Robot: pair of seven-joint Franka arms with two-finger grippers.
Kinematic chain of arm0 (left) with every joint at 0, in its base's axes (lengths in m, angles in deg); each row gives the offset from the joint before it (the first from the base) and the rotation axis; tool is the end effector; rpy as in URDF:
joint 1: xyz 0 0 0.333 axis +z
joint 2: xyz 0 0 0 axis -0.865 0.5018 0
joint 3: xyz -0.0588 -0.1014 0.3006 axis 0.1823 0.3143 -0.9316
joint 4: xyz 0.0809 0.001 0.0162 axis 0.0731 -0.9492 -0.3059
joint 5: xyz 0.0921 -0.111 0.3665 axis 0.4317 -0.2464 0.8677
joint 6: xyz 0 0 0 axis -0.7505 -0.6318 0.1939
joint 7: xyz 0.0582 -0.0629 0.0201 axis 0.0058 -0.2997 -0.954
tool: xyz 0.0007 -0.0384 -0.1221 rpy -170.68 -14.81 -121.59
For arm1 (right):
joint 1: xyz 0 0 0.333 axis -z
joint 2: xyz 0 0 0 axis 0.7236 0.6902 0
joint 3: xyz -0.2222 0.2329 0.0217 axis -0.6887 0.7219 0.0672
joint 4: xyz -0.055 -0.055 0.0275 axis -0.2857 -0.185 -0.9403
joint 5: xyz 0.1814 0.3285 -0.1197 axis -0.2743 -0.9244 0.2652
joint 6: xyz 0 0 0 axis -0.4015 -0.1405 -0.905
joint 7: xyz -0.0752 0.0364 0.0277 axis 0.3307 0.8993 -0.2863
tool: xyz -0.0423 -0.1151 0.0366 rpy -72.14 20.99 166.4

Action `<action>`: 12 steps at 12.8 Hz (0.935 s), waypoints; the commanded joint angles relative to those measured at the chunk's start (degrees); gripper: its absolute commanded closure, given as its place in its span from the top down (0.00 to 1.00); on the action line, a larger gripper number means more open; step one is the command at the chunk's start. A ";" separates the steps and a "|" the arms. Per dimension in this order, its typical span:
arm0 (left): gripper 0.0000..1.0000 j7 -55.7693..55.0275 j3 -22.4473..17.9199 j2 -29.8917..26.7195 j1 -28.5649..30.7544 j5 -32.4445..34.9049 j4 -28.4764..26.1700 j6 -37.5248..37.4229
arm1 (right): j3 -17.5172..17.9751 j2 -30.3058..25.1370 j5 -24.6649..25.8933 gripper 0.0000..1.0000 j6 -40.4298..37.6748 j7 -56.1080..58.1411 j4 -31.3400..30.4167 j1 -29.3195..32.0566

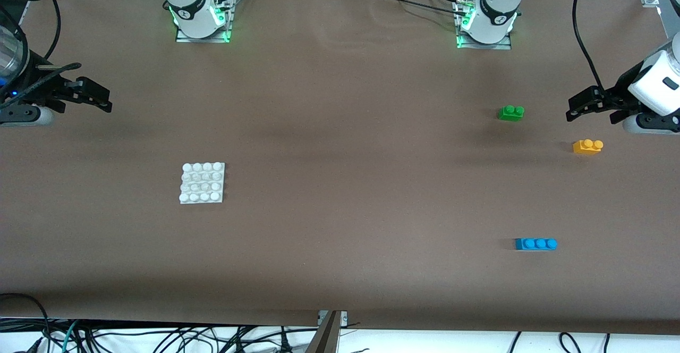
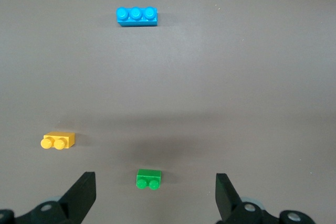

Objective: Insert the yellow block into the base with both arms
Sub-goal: 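Reach the right gripper down to the white base plate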

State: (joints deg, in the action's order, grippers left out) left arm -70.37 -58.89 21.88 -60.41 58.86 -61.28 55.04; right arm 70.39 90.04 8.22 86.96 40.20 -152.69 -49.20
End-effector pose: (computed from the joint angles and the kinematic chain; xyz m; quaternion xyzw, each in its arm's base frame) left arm 0.5628 0.0056 0.5522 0.9997 -0.0013 -0.0146 0.0183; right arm 0.5741 0.0259 0.5718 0.9994 0.0164 -0.0287 0.0081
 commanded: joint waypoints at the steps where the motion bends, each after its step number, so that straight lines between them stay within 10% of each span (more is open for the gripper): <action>1: 1.00 -0.29 -0.12 0.57 -0.18 1.13 1.49 -1.22 | 0.69 3.99 -0.48 1.00 1.31 0.22 -0.06 -0.05; 8: 1.00 0.15 -0.03 0.74 -0.18 1.13 1.57 -1.22 | 0.78 11.81 -0.92 1.00 11.40 -0.66 -1.63 -2.34; 12: 1.00 -0.03 -0.03 0.74 -0.18 1.13 1.57 -1.22 | 0.69 13.94 -1.53 1.00 31.06 -0.75 -15.39 -1.90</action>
State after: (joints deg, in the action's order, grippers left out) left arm -70.36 -58.88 21.99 -60.41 58.86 -61.25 55.04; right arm 71.11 105.31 7.61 110.13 39.97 -160.62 -51.23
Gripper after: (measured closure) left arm 0.000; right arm 0.000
